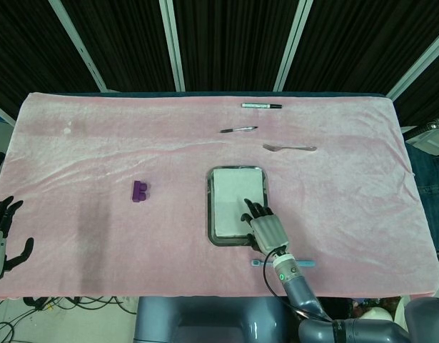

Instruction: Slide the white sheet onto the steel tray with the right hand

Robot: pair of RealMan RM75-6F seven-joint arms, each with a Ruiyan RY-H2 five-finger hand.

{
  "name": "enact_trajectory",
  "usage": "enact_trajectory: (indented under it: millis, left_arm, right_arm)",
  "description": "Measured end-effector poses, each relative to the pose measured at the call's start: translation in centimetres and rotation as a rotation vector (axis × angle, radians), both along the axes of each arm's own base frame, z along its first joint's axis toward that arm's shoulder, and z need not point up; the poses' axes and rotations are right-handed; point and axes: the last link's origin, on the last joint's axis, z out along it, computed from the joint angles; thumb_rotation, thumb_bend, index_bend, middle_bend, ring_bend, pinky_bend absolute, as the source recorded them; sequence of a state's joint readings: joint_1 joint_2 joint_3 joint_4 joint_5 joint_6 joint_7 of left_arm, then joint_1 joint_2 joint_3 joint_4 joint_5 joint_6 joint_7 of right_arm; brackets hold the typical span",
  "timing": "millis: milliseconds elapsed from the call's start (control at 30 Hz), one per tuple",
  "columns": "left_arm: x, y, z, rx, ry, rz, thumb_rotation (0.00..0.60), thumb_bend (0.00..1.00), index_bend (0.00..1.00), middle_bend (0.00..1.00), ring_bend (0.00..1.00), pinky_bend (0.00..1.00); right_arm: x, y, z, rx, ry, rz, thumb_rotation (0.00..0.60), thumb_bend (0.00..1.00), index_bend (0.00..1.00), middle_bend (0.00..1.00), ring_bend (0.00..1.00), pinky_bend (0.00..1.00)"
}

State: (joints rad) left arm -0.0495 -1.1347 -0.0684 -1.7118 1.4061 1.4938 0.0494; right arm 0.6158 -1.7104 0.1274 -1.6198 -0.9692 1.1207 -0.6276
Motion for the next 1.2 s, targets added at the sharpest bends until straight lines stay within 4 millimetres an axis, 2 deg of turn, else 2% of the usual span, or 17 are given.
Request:
enact_trajectory:
  millis: [133,200,467,867,1200]
  left_arm:
    - [0.0,0.0,0.0,0.0,-0.001,0.002,0.6,0.41,0.12,0.02,0.0,0.03]
    - [0.0,0.1,0.0,-0.002,0.0,0.0,0.6,0.41,0.12,0.02,0.0,0.03]
    - [0.0,0.1,0.0,0.002,-0.002,0.001,0.6,0.41,0.12,0.02,0.0,0.03]
    - [0.0,0.2,0.0,0.0,-0.006,0.002,0.6,0.41,0.12,0.02,0.0,0.03]
    - [0.0,0.2,0.0,-0.005,-0.008,0.002,0.6,0.41,0.12,0.02,0.0,0.03]
  right_arm:
    - [0.0,-0.8,0.5,-0.007,-0.001,-0.004,0.6,0.41,0.09,0.04,0.1,0.18]
    - [0.0,-1.2,0.6,0.002,0.004,-0.005,0.6,0.41,0.06,0.04,0.1,0.18]
    - [0.1,-3.0,0.3,0.006,0.004,-0.027,0.6,0.4,0.04,0.03,0.1,0.18]
    - [1.0,-3.6,-2.0,0.017,0.024,-0.006,0.6,0.4,0.05,0.04,0.1,0.18]
    - [1.5,-3.8,-2.7,0.021,0.046,0.01,0.6,0.4,0.05,0.05,0.11,0.18]
